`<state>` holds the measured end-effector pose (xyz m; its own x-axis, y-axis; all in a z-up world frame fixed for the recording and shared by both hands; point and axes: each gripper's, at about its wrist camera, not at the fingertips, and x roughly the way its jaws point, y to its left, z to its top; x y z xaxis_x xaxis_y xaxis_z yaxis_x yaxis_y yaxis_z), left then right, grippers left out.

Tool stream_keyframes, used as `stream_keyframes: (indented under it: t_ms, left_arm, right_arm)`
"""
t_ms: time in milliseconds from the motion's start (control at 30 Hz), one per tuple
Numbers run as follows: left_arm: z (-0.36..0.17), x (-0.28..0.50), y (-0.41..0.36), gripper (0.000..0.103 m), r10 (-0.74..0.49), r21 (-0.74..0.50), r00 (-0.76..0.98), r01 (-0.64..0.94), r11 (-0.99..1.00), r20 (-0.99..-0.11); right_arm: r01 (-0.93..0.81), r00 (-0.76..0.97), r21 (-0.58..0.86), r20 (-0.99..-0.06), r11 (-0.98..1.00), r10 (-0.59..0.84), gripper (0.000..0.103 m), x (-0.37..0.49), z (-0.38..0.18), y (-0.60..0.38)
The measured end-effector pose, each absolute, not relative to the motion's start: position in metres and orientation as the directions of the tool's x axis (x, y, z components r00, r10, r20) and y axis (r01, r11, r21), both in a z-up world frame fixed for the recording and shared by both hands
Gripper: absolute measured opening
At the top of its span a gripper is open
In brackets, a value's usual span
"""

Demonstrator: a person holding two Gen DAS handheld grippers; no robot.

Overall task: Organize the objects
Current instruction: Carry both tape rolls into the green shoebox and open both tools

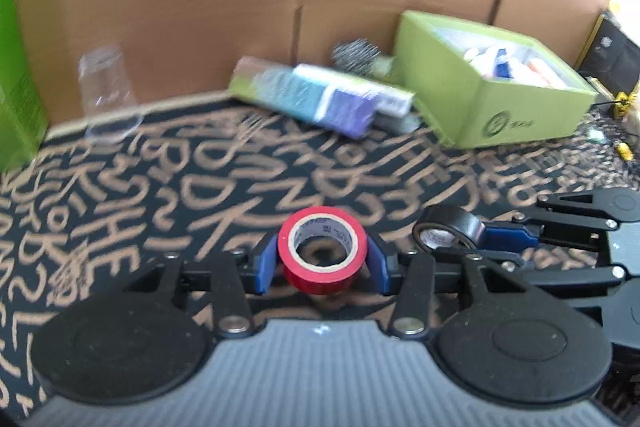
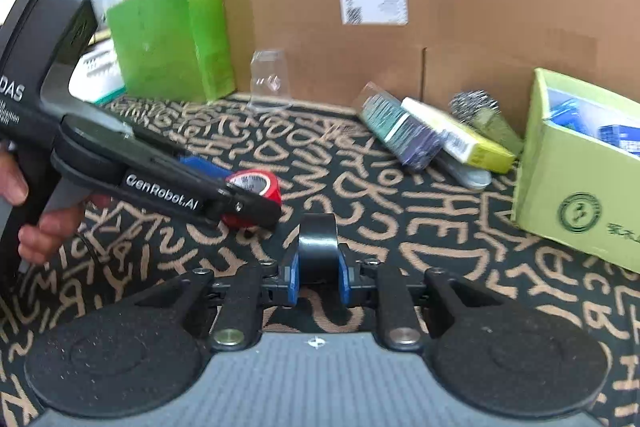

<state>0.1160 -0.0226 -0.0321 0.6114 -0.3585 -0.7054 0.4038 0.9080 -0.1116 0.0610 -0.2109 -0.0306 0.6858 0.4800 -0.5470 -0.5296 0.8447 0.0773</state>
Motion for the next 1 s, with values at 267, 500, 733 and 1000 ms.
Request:
stream_keyframes:
  t_ms: [267, 500, 733, 1000]
  left_arm:
    - [0.033, 0.128, -0.087, 0.046, -0.541, -0.177, 0.608, 0.555, 0.813, -0.581]
    - [0.065, 0.156, -0.176, 0.046, -0.613, -0.188, 0.579, 0.627, 0.756, -0.537]
    - [0.060, 0.191, -0.254, 0.046, -0.624, -0.201, 0.545, 0.642, 0.740, -0.560]
    - [0.036, 0.202, -0.263, 0.103, -0.582, -0.166, 0.629, 0.593, 0.788, -0.516]
  right_arm:
    - [-0.343, 0.854, 0.026, -0.409, 0.939, 0.323, 0.022, 0.047, 0.014, -0.277]
    - [-0.082, 0.946, -0.015, -0.315, 0.996, 0.073, 0.022, 0.054, 0.044, -0.349]
    - [0.143, 0.949, -0.165, -0.257, 0.976, -0.183, 0.022, 0.083, 0.043, -0.390]
    - [0.127, 0.938, -0.168, -0.301, 0.978, -0.173, 0.043, 0.124, 0.016, -0.414]
